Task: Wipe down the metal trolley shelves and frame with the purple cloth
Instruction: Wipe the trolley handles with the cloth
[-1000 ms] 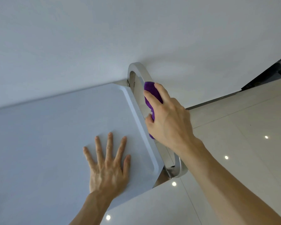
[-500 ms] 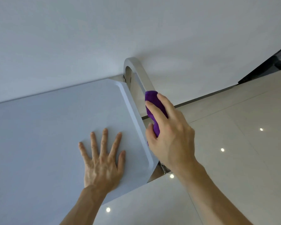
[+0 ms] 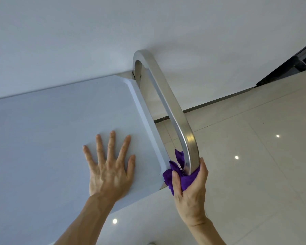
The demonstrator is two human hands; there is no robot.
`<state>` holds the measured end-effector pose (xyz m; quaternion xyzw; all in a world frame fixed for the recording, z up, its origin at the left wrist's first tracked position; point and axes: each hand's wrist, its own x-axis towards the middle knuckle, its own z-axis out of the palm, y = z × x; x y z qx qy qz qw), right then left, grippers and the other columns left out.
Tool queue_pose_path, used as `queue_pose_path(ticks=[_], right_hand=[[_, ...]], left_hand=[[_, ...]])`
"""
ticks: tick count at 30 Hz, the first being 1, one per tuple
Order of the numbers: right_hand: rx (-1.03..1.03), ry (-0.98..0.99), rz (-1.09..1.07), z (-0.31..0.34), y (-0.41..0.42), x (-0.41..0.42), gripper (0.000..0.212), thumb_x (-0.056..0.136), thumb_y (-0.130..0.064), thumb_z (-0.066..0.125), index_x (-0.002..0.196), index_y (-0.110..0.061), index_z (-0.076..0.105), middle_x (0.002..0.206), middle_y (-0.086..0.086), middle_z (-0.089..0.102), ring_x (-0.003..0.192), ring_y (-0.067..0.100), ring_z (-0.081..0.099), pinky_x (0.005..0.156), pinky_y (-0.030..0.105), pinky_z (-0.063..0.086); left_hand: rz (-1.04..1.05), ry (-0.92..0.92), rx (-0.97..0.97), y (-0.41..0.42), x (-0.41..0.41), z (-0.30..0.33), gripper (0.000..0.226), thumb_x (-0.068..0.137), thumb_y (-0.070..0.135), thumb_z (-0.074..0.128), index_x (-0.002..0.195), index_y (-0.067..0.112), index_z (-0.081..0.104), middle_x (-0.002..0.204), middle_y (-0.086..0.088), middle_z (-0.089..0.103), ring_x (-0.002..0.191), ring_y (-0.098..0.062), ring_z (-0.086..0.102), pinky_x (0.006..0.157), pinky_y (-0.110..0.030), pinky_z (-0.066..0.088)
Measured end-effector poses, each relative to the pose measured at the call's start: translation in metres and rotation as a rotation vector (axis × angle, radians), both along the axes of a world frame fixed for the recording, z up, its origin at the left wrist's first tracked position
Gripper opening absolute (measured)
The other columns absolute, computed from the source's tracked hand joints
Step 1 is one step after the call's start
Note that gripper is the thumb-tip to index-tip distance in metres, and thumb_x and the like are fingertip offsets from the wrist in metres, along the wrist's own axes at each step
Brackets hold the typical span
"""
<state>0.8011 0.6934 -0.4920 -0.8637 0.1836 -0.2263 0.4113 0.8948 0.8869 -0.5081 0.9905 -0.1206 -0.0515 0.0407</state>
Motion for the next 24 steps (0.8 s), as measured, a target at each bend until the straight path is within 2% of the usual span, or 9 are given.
queue_pose_path(ticks=[2, 3, 5, 6, 8, 10, 13, 18, 24], right_hand=[[0.031, 0.018, 0.024, 0.009, -0.001, 0.000, 0.070, 0.088, -0.036, 0.066, 0.144, -0.030, 0.025, 0.134, 0.011, 0.052, 0.120, 0.028, 0.059, 0.094, 0.041, 0.055], [0.016, 0.005, 0.031, 0.018, -0.002, 0.003, 0.069, 0.089, -0.037, 0.064, 0.146, -0.030, 0.026, 0.135, 0.003, 0.051, 0.120, 0.022, 0.058, 0.096, 0.032, 0.054], [-0.104, -0.023, 0.036, 0.038, -0.003, 0.014, 0.066, 0.091, -0.034, 0.059, 0.148, -0.025, 0.029, 0.134, -0.002, 0.050, 0.118, 0.016, 0.058, 0.093, 0.014, 0.049], [-0.188, -0.031, 0.043, 0.049, -0.002, 0.022, 0.064, 0.091, -0.030, 0.059, 0.148, -0.020, 0.032, 0.134, 0.000, 0.051, 0.117, 0.017, 0.059, 0.089, 0.013, 0.049], [-0.374, -0.027, 0.054, 0.072, 0.000, 0.042, 0.059, 0.091, -0.021, 0.059, 0.147, -0.013, 0.041, 0.133, 0.007, 0.053, 0.111, 0.022, 0.062, 0.078, 0.023, 0.056], [-0.527, 0.026, 0.080, 0.092, 0.002, 0.065, 0.053, 0.091, -0.021, 0.056, 0.143, -0.012, 0.048, 0.131, 0.010, 0.057, 0.102, 0.025, 0.064, 0.067, 0.034, 0.059], [-0.638, 0.189, 0.186, 0.117, 0.002, 0.102, 0.056, 0.091, -0.028, 0.051, 0.146, -0.018, 0.044, 0.135, 0.004, 0.055, 0.095, 0.024, 0.064, 0.062, 0.038, 0.058], [-0.656, 0.278, 0.312, 0.131, 0.004, 0.167, 0.064, 0.092, -0.031, 0.053, 0.151, -0.024, 0.029, 0.138, 0.001, 0.046, 0.088, 0.028, 0.063, 0.067, 0.036, 0.051], [-0.579, 0.287, 0.342, 0.127, 0.011, 0.244, 0.058, 0.091, -0.028, 0.053, 0.145, -0.025, 0.033, 0.133, 0.001, 0.047, 0.083, 0.033, 0.059, 0.069, 0.039, 0.041]], left_hand=[[0.000, 0.004, 0.000, 0.000, 0.000, 0.000, 0.062, 0.099, 0.055, 0.019, 0.156, 0.034, 0.018, 0.163, -0.010, 0.021, 0.150, -0.043, 0.008, 0.113, -0.072, 0.007], [0.002, 0.003, -0.001, 0.001, 0.000, 0.000, 0.062, 0.099, 0.056, 0.018, 0.156, 0.034, 0.018, 0.163, -0.009, 0.020, 0.150, -0.043, 0.008, 0.113, -0.071, 0.007], [0.002, 0.003, 0.002, 0.001, 0.000, -0.001, 0.062, 0.099, 0.056, 0.017, 0.157, 0.034, 0.017, 0.163, -0.009, 0.020, 0.150, -0.042, 0.007, 0.114, -0.071, 0.007], [0.000, 0.003, 0.003, 0.001, 0.000, -0.001, 0.062, 0.099, 0.056, 0.017, 0.157, 0.033, 0.017, 0.164, -0.009, 0.019, 0.150, -0.042, 0.007, 0.114, -0.071, 0.007], [-0.005, 0.001, 0.006, 0.001, 0.000, -0.001, 0.063, 0.098, 0.056, 0.019, 0.156, 0.033, 0.018, 0.164, -0.009, 0.019, 0.150, -0.042, 0.007, 0.113, -0.071, 0.008], [0.000, -0.005, 0.007, 0.001, 0.000, -0.001, 0.064, 0.097, 0.056, 0.023, 0.156, 0.033, 0.019, 0.164, -0.009, 0.019, 0.150, -0.042, 0.006, 0.113, -0.071, 0.008], [0.003, -0.002, 0.001, 0.001, 0.000, 0.002, 0.064, 0.096, 0.055, 0.028, 0.156, 0.032, 0.022, 0.164, -0.009, 0.020, 0.150, -0.042, 0.009, 0.114, -0.071, 0.009], [0.015, 0.019, -0.032, 0.001, 0.000, 0.006, 0.062, 0.097, 0.055, 0.021, 0.154, 0.031, 0.029, 0.162, -0.009, 0.025, 0.150, -0.042, 0.012, 0.113, -0.071, 0.011], [-0.008, -0.023, -0.072, 0.004, 0.002, 0.001, 0.061, 0.097, 0.054, 0.027, 0.154, 0.032, 0.029, 0.164, -0.008, 0.019, 0.150, -0.042, 0.013, 0.113, -0.071, 0.012]])
